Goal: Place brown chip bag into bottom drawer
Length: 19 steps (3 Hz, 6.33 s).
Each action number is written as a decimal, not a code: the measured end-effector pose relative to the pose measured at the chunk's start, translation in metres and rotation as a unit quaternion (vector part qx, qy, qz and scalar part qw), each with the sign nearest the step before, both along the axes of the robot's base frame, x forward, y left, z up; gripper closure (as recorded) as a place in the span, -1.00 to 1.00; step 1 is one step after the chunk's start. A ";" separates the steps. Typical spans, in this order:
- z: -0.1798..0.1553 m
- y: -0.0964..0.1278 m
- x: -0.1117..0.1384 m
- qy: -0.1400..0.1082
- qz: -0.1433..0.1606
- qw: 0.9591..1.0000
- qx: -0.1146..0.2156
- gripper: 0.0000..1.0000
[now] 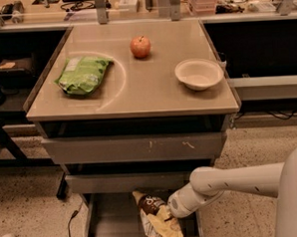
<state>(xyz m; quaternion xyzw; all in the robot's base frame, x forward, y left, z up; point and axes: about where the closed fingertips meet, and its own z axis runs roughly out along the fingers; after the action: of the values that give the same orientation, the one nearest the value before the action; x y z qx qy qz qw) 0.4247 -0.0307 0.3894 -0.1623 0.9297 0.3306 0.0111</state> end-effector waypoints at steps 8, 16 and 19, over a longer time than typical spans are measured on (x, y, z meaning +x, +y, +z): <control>-0.119 0.020 0.041 -0.017 -0.125 0.989 0.076 1.00; -0.195 0.036 0.066 -0.012 -0.184 0.978 0.100 0.66; -0.195 0.036 0.066 -0.012 -0.184 0.978 0.100 -0.74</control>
Offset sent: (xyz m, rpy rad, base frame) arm -0.0027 0.0104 -0.0354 0.0455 -0.0081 -0.0284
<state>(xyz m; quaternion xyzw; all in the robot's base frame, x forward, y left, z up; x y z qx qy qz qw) 0.4906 0.0053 0.1940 0.0096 0.9055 0.4124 0.0994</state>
